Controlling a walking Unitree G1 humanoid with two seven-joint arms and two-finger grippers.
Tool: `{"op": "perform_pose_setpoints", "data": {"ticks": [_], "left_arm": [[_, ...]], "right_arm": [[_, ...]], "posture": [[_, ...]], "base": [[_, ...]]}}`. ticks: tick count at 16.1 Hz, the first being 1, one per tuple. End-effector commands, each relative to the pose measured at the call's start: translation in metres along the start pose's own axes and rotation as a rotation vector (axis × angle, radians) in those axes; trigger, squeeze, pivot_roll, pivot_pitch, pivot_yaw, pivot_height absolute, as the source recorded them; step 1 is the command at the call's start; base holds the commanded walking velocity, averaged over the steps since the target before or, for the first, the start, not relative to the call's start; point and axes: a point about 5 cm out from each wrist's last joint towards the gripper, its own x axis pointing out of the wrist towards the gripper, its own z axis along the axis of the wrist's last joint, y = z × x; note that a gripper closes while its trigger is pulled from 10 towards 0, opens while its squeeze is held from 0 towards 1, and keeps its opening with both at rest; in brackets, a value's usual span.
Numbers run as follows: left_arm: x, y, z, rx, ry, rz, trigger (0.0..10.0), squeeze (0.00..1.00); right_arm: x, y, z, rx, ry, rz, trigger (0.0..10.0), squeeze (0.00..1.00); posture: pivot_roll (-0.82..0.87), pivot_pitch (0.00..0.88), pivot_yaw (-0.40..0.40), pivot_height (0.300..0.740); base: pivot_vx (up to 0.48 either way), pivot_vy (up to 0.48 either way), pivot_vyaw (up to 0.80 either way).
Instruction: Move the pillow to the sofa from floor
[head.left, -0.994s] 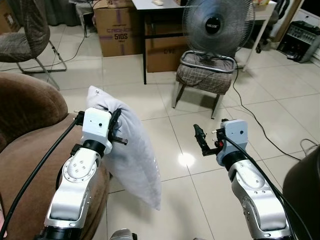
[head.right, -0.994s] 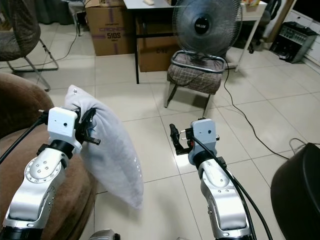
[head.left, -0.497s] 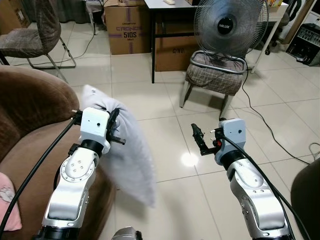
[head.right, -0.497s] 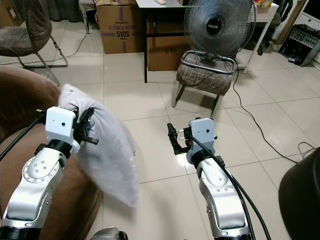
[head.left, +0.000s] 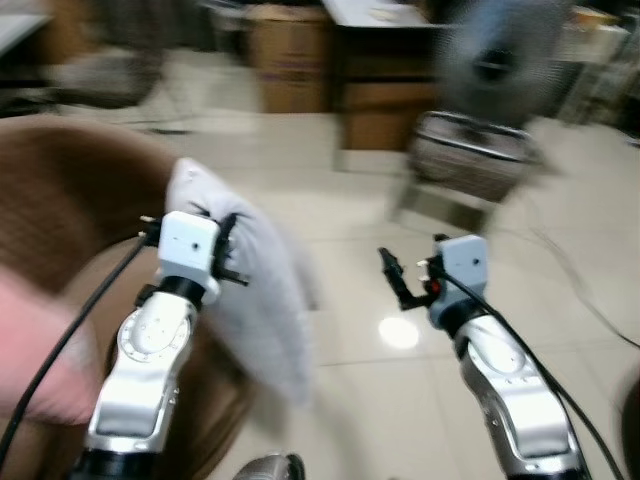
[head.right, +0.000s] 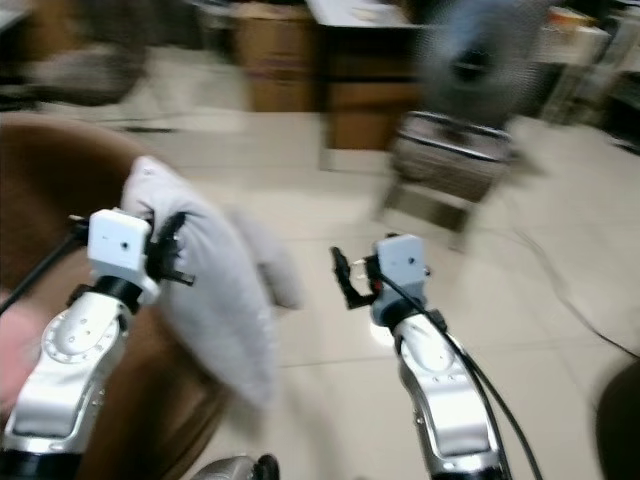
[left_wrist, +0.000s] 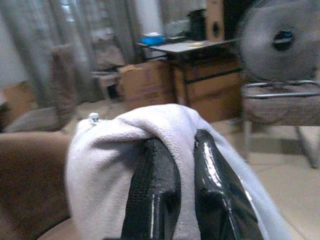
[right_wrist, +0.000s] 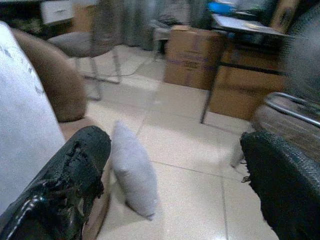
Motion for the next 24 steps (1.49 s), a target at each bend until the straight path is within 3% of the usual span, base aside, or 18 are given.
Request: {"op": "perform_pose_setpoints", "data": {"ticks": [1, 8, 10, 13, 20, 24], "left_arm": [[0.0033, 0.0037, 0.0166, 0.028, -0.078, 0.004, 10.0, 0.00], [0.0038, 0.0033, 0.0164, 0.047, -0.076, -0.011, 10.0, 0.00], [0.0061, 0.0012, 0.0166, 0.110, -0.082, -0.024, 10.0, 0.00], [0.0083, 0.0017, 0.0145, 0.097, -0.062, -0.003, 10.0, 0.00], [0.0090, 0.0012, 0.0088, 0.083, -0.025, -0.016, 10.0, 0.00], [0.0100, 0.0018, 0.0097, 0.067, -0.031, -0.008, 10.0, 0.00]], "right_arm": [[-0.0002, 0.0005, 0.0008, 0.015, -0.010, -0.003, 10.0, 0.00], [-0.0009, 0.0015, -0.0040, 0.020, 0.000, -0.002, 10.0, 0.00], [-0.0009, 0.0004, -0.0043, 0.016, -0.001, -0.010, 10.0, 0.00], [-0.0004, -0.0007, -0.0041, 0.014, -0.003, -0.017, 10.0, 0.00], [0.0016, -0.0003, -0.0034, 0.021, -0.002, -0.004, 10.0, 0.00], [0.0021, -0.0004, -0.0027, 0.011, -0.003, 0.004, 10.0, 0.00]], "posture": [[0.05, 0.000, -0.004, 0.740], [0.05, 0.000, 0.007, 0.740], [0.05, 0.000, 0.009, 0.740], [0.04, 0.000, 0.011, 0.740], [0.04, 0.000, 0.007, 0.740], [0.04, 0.000, 0.005, 0.740]], "base": [[0.000, 0.352, 0.54], [0.000, 0.303, 0.00], [0.000, -0.480, 0.00], [0.000, -0.435, 0.00], [0.000, 0.000, 0.00], [0.306, 0.000, 0.00]]}}
